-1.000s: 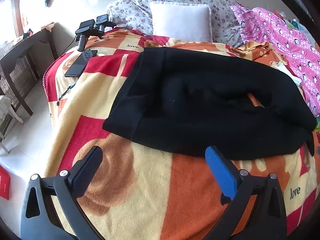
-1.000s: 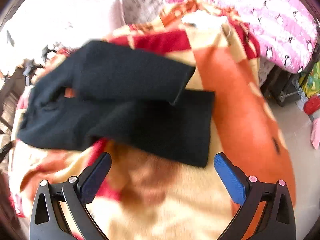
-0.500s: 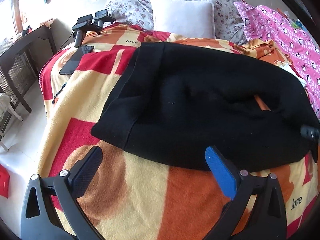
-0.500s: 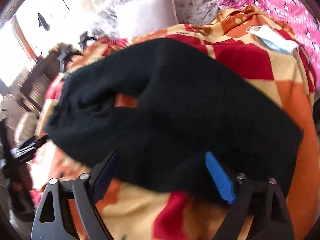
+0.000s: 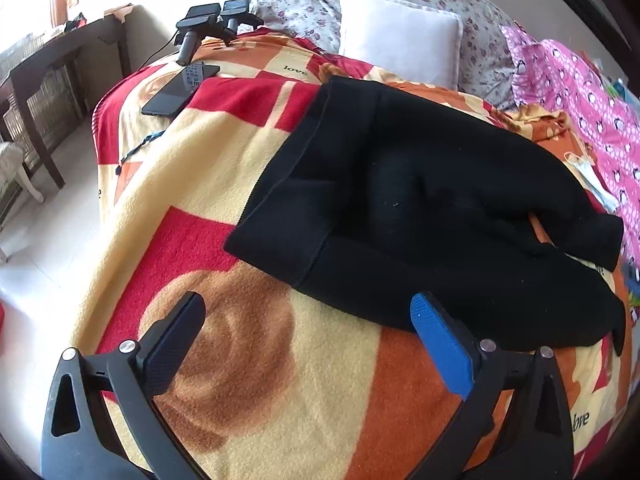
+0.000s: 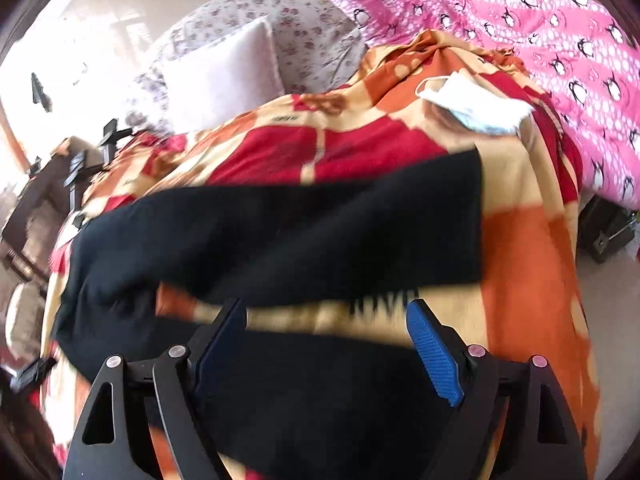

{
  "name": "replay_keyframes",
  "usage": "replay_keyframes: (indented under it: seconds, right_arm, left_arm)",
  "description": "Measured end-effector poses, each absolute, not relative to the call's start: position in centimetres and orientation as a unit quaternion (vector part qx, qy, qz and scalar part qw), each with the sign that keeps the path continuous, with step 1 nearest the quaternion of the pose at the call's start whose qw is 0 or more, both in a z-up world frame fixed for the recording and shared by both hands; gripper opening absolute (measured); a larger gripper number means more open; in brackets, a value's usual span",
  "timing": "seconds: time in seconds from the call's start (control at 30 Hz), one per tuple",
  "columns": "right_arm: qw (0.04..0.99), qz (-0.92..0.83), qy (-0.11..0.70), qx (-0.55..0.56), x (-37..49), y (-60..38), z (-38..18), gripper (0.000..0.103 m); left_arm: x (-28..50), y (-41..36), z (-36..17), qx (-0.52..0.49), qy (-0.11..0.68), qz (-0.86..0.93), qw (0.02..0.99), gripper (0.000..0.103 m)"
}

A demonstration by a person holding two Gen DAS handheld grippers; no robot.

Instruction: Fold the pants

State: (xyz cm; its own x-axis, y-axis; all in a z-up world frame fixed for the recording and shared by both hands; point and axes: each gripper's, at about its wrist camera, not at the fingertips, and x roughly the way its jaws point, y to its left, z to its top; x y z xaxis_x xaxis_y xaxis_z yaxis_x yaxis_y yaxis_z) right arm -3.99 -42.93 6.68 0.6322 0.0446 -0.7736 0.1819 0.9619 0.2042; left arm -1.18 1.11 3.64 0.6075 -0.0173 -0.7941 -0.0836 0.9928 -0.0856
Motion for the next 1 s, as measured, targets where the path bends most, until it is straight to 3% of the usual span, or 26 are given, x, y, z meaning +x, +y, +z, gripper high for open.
replay_keyframes:
  seconds: [0.57, 1.0]
  right_arm:
    - [0.885, -0.038, 0.431, 0.173, -11.2, -41.4, 4.6, 0.085]
    - [0.881, -0.091, 0.428, 0.179, -14.4, -44.9, 3.5, 0.085]
  left_arm:
    - [-1.6, -0.9, 4.4, -0.010, 0.426, 0.004, 0.905, 0.103]
    - [-0.4, 1.4, 3.4, -0.082, 0.446, -0.015, 0.891, 0.103]
